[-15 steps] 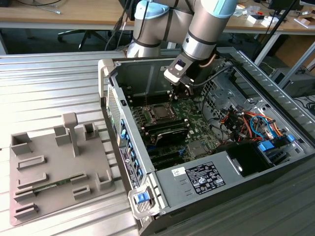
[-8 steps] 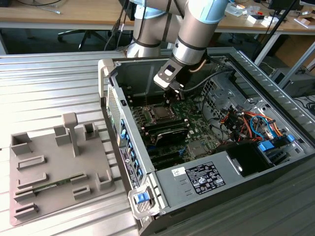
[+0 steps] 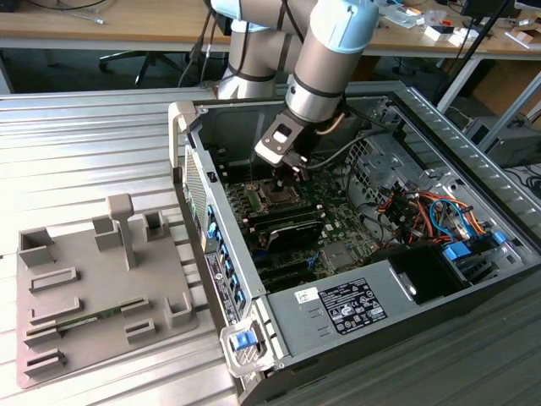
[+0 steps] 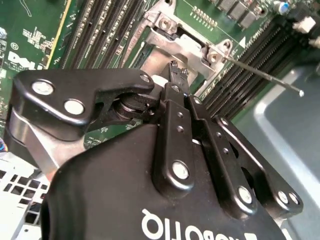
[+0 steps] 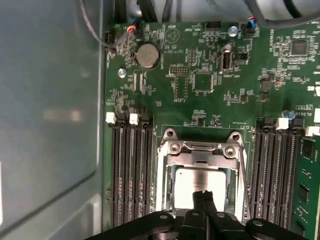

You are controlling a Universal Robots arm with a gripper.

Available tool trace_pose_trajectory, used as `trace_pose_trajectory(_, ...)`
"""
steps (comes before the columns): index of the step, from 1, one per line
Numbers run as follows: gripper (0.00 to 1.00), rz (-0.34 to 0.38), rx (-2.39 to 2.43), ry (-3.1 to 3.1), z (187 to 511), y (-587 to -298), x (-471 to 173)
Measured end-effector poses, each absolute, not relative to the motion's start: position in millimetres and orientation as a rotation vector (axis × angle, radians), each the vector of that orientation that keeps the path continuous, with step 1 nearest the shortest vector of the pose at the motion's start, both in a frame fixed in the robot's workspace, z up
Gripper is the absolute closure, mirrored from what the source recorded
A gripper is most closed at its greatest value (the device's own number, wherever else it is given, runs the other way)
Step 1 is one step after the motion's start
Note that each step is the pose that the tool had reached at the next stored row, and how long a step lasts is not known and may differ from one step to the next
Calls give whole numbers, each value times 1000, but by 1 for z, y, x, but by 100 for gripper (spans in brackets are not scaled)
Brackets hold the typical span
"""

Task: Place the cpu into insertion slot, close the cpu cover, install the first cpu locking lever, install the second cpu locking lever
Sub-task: 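Close the cpu cover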

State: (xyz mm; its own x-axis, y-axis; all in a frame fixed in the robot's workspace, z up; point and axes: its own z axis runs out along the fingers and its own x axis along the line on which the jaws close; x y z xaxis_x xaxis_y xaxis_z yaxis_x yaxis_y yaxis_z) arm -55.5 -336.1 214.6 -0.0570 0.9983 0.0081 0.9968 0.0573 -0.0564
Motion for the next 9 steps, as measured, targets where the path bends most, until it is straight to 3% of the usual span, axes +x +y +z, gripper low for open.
trace_pose_trajectory(9,89,50,-2089,-2281,207,-336,-68)
